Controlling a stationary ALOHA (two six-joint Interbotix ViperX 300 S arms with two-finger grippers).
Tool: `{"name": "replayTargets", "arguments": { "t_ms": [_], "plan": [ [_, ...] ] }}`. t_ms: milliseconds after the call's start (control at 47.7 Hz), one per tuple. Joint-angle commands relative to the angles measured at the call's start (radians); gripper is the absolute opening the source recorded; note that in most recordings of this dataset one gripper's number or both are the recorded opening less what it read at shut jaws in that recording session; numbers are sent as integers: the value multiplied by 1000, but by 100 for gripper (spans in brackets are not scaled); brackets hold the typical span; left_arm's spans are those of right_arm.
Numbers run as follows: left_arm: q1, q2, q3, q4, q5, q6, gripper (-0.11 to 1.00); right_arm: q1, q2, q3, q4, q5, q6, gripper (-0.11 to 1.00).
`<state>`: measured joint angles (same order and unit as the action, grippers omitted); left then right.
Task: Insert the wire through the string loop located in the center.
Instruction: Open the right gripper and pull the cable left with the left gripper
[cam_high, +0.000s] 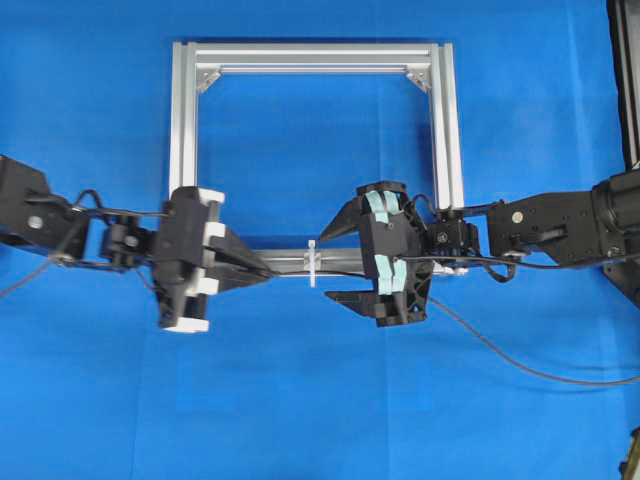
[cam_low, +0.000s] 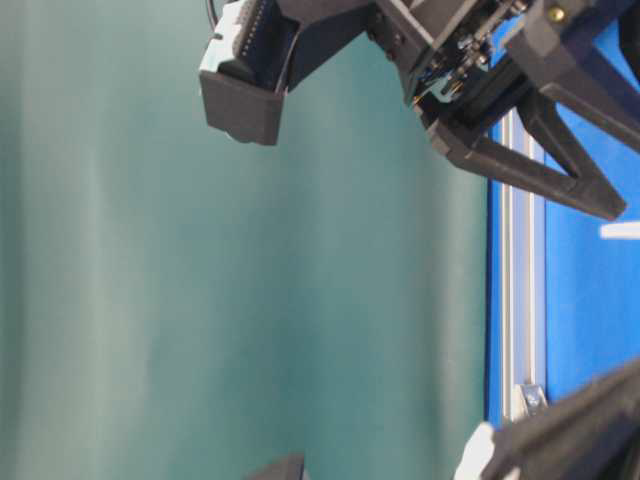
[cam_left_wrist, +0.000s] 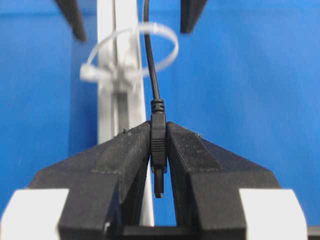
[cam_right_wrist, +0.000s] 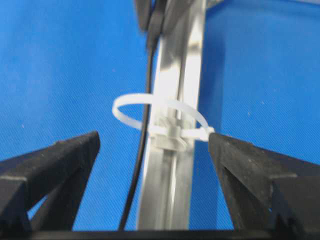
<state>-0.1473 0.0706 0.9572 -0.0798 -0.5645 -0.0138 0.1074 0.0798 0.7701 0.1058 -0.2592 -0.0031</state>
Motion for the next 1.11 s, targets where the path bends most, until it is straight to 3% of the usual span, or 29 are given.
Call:
{"name": "replayTargets", "arguments": {
  "t_ms": [0,419,649,1006,1089],
  "plan": [
    [-2,-81,52,-2,-6,-3,9,2,-34,-8,-2,0,2,93],
    [-29,-327,301,-2,5,-3,9,2,-51,-5,-2,17,0,93],
    [-23,-354,334,-2,83,-2,9,2,-57,-11,-2,17,2,93],
    [-14,-382,357,-2,87,-3,10,2,-78,-21,-2,17,5,93],
    [-3,-387,357,-6,87,-12,24,2,-84,-21,-2,23,5,93]
  ]
}}
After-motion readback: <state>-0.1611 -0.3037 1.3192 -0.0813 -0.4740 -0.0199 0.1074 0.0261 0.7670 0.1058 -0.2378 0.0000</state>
